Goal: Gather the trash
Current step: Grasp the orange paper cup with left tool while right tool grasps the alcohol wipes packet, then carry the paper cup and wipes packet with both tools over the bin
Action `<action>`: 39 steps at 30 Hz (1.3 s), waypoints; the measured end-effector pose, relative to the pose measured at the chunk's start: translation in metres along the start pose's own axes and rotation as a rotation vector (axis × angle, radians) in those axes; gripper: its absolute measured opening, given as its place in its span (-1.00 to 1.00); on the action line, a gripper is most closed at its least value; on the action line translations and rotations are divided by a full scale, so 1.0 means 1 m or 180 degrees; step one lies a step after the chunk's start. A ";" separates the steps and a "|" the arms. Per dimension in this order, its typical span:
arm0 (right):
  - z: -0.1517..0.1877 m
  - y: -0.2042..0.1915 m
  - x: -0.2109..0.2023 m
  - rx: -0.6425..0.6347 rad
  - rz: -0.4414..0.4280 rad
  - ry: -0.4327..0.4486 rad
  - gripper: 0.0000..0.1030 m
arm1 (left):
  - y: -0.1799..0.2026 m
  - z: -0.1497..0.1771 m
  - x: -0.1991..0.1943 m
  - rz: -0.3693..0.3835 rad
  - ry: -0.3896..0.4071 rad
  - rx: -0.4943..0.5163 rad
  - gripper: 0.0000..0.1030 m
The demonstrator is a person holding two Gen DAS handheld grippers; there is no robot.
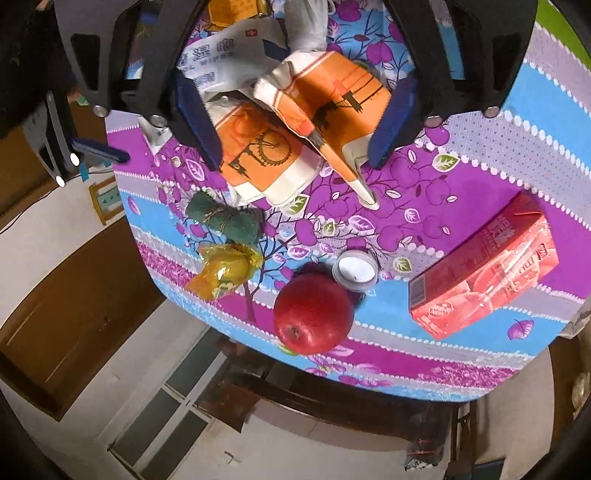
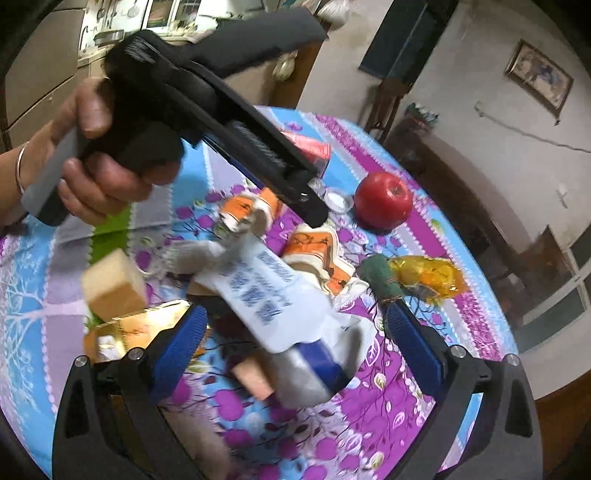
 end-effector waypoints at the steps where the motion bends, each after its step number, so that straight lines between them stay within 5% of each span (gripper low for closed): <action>1: 0.002 0.002 0.003 0.0011 -0.0046 -0.0060 0.63 | -0.002 0.001 0.003 0.0031 -0.0043 -0.0036 0.20; 2: 0.007 0.003 0.008 0.0007 -0.0044 -0.0143 0.16 | -0.004 0.004 0.007 0.0088 -0.0104 -0.0075 -0.02; 3: 0.010 0.003 0.011 0.0017 -0.0071 -0.0184 -0.07 | -0.006 0.005 0.010 0.0141 -0.0150 -0.0100 -0.37; 6: 0.016 0.001 0.007 0.0161 -0.0146 -0.0104 -0.25 | -0.011 0.008 0.009 0.0158 -0.0105 -0.0182 -0.79; 18: 0.019 -0.005 -0.067 0.0515 0.0003 0.0574 -0.29 | 0.000 0.015 -0.068 -0.0094 0.0413 -0.0029 -0.79; 26: 0.040 -0.013 -0.152 0.1255 0.0500 0.1289 -0.29 | 0.039 0.045 -0.127 -0.0466 0.0760 0.0468 -0.79; 32: 0.074 -0.025 -0.193 0.1960 0.0797 0.1634 -0.28 | 0.065 0.069 -0.158 -0.0437 0.0919 0.0671 -0.79; 39: 0.105 -0.052 -0.201 0.2291 0.1330 0.1771 -0.28 | 0.100 0.104 -0.185 -0.0260 0.1061 0.0918 -0.79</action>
Point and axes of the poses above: each gripper's, at about its wrist camera, not at the fingertips, and x roughly the way its jaws point, y to its right, z to its underside, the point moved 5 cm from there along x, roughly the way its jaws point, and after that the axes turned 13 degrees about x, right-handed, at the moved point
